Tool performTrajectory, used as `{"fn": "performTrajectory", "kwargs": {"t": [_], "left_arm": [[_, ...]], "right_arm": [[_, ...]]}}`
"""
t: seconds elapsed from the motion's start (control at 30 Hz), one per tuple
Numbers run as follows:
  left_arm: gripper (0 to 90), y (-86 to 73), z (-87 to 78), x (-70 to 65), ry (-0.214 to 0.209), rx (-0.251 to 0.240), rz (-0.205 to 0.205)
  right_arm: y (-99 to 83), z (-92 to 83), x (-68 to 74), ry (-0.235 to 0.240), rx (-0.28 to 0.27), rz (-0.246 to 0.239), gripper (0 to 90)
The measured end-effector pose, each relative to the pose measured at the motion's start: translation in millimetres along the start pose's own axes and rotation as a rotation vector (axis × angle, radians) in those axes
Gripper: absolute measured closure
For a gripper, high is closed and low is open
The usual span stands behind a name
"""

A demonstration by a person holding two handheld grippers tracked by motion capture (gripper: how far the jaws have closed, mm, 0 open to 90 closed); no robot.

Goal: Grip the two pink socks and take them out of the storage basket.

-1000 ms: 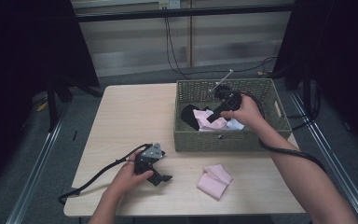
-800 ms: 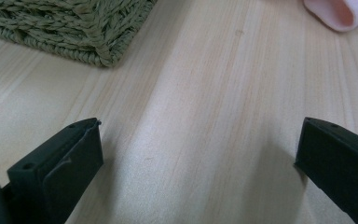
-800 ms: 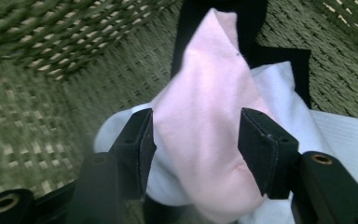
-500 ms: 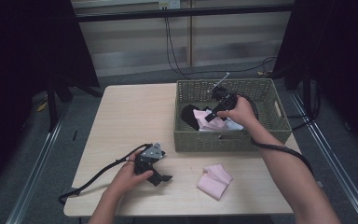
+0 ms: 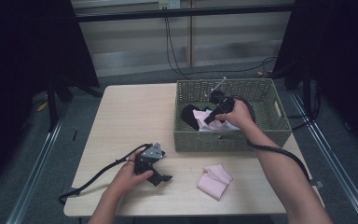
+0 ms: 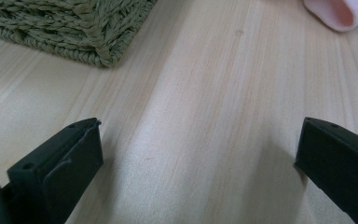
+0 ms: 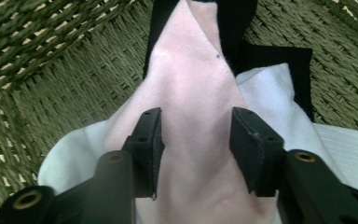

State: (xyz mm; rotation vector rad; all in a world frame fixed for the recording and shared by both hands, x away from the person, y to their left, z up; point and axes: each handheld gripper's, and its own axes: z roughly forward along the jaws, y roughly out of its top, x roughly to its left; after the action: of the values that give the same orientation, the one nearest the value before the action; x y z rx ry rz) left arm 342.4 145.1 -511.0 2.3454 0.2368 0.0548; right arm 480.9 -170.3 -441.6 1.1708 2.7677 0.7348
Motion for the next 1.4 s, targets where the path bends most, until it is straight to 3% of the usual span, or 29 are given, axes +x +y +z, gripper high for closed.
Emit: {"fn": "performTrajectory", "kwargs": {"t": [0.2, 0.23, 0.33, 0.37, 0.6, 1.03, 1.4], "left_arm": [[0.0, 0.0, 0.0, 0.0, 0.0, 0.0, 0.0], [0.0, 0.0, 0.0, 0.0, 0.0, 0.001, 0.0], [0.0, 0.0, 0.0, 0.0, 0.0, 0.0, 0.0], [0.0, 0.0, 0.0, 0.0, 0.0, 0.0, 0.0], [0.0, 0.0, 0.0, 0.0, 0.0, -0.001, 0.0], [0.0, -0.1, 0.3, 0.1, -0.004, -0.005, -0.002], [0.0, 0.0, 0.0, 0.3, -0.006, 0.0, 0.001]], "right_arm": [[0.0, 2.6, -0.2, -0.013, 0.012, -0.019, 71.2], [0.7, 3.3, 0.8, -0.004, 0.022, -0.007, 77.7], [0.6, 3.2, -0.2, -0.001, 0.037, -0.012, 83.9], [0.4, 1.1, -0.9, 0.007, 0.04, 0.008, 86.9], [-1.1, -11.3, -3.2, 0.028, 0.015, 0.025, 87.4], [-5.8, -57.2, -8.2, 0.062, -0.029, 0.068, 88.2], [-3.3, -94.6, -6.8, 0.062, -0.066, 0.046, 88.3]]}}
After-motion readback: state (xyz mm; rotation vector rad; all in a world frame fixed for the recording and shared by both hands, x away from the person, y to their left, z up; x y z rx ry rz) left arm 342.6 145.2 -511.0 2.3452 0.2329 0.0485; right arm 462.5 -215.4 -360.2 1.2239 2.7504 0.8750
